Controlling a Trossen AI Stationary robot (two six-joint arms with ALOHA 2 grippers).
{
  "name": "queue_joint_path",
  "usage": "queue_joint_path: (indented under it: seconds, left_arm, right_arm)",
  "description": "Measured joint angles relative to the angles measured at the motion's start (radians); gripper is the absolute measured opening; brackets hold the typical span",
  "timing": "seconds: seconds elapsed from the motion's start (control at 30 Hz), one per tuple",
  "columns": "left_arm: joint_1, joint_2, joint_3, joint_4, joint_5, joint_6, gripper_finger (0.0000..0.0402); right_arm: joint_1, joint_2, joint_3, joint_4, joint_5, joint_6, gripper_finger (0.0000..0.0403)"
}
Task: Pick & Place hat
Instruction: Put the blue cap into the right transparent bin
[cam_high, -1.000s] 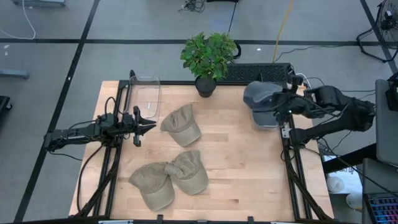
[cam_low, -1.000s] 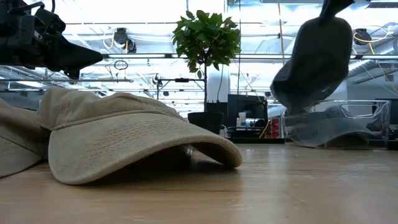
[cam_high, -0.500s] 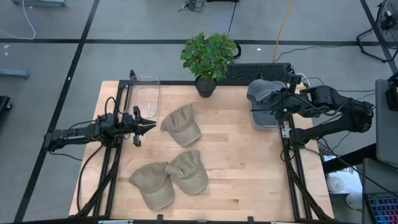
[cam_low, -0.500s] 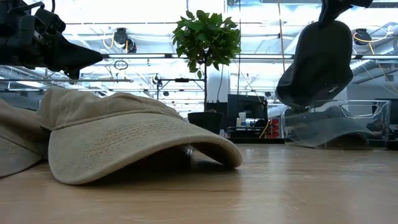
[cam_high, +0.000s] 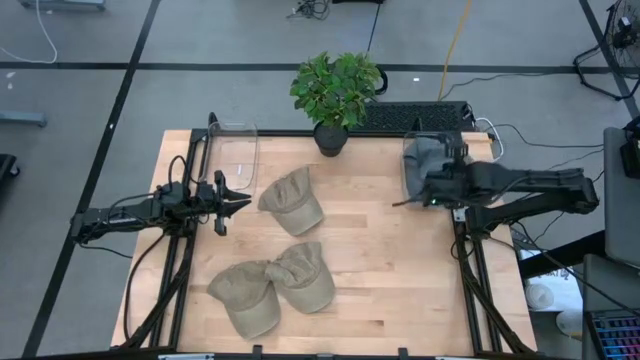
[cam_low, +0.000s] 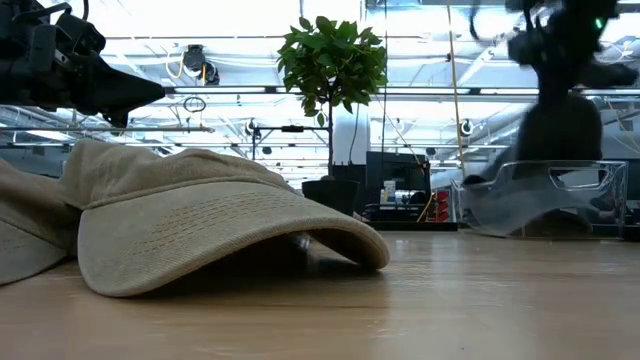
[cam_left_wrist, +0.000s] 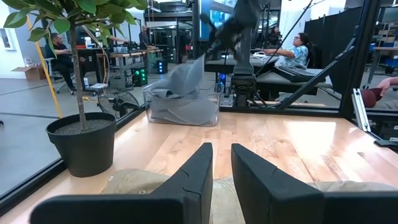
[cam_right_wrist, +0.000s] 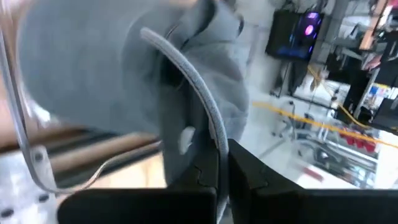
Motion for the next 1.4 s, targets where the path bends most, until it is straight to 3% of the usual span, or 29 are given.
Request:
queue_joint_path:
  seconds: [0.27, 0.43, 0.6, 0.83, 1.13, 1.4]
  left_arm:
    - [0.000, 0.000, 0.000, 0.000, 0.000, 0.000, 0.0067]
    - [0.000, 0.000, 0.000, 0.000, 0.000, 0.000, 0.0067]
    - [0.000, 0.000, 0.000, 0.000, 0.000, 0.000, 0.0067]
    - [0.000, 0.000, 0.000, 0.000, 0.000, 0.000, 0.0067]
    - [0.000, 0.000, 0.000, 0.000, 0.000, 0.000, 0.0067]
    - [0.000, 0.000, 0.000, 0.000, 0.000, 0.000, 0.0067]
  right_arm:
    - [0.009, -0.001, -0.203, 0.047, 0.037, 0.050, 0.0000]
    - [0.009, 0.000, -0.193, 0.101, 0.054, 0.045, 0.0000]
    - [0.009, 0.000, -0.170, 0.261, 0.041, 0.022, 0.0000]
    - [0.009, 0.000, -0.168, 0.476, -0.133, 0.018, 0.0001]
    - [0.009, 0.000, -0.168, 0.488, -0.130, 0.009, 0.0005]
    - [0.009, 0.001, -0.131, 0.501, -0.043, 0.011, 0.0006]
